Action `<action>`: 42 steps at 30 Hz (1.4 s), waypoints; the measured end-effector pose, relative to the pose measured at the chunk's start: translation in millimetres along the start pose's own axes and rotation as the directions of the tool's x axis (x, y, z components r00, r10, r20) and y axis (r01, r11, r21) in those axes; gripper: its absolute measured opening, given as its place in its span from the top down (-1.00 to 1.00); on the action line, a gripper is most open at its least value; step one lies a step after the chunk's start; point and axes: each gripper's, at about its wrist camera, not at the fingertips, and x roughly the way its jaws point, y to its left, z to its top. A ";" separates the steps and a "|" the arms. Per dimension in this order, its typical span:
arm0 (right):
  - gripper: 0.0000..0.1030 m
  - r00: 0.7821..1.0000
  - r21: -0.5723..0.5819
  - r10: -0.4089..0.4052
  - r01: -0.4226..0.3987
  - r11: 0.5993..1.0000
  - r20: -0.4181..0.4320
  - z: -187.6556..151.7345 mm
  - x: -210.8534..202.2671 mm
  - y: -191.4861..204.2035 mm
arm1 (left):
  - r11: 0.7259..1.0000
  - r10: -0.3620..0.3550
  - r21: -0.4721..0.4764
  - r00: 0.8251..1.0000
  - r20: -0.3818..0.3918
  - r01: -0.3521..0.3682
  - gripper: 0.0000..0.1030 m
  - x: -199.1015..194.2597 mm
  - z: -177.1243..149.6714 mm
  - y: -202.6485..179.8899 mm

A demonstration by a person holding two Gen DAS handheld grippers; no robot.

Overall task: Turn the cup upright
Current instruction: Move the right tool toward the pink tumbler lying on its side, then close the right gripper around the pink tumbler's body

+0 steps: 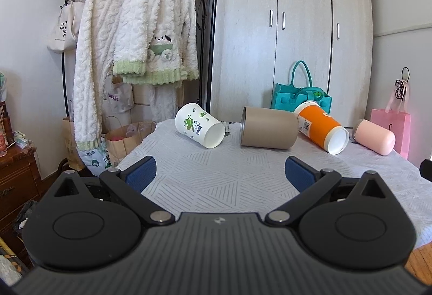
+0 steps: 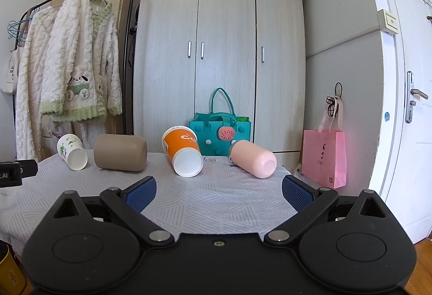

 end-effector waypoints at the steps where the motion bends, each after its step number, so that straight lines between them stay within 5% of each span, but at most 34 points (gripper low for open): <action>1: -0.96 1.000 0.000 0.000 0.000 1.000 0.000 0.1 0.1 0.0 | 1.000 -0.001 -0.002 1.000 0.000 0.001 -1.00 0.0 0.2 0.1; 4: -0.96 1.000 -0.002 0.001 -0.001 1.000 -0.001 0.2 0.2 -0.2 | 1.000 -0.011 -0.023 1.000 0.028 0.011 -1.00 0.0 -0.8 1.3; 9: -0.96 1.000 -0.006 0.001 -0.001 1.000 -0.008 -0.4 1.7 0.6 | 0.999 -0.019 -0.030 0.998 -0.064 0.017 -1.00 3.3 0.8 -2.5; 16: -0.96 0.999 -0.014 0.012 -0.012 1.000 -0.034 -1.5 6.6 1.6 | 1.000 -0.018 0.020 0.996 -0.088 0.020 -1.00 4.9 0.7 -8.6; 22: -0.96 0.982 0.070 0.179 -0.175 0.982 -0.060 -0.1 14.5 -15.8 | 0.996 -0.049 0.071 0.994 -0.097 0.056 -1.00 8.6 7.0 -23.9; 27: -0.96 0.972 0.050 0.218 -0.214 0.976 -0.086 4.9 26.4 -26.3 | 0.990 -0.088 0.097 0.983 -0.164 0.105 -1.00 18.9 16.8 -39.4; 34: -0.96 0.929 -0.055 0.334 -0.346 0.936 -0.157 34.7 43.8 -48.1 | 0.959 -0.220 0.133 0.951 -0.216 0.252 -1.00 36.8 53.5 -71.1; 42: -0.96 0.861 -0.030 0.432 -0.456 0.890 -0.269 67.7 84.8 -77.1 | 0.920 -0.321 0.137 0.908 -0.269 0.366 -1.00 70.0 82.0 -116.3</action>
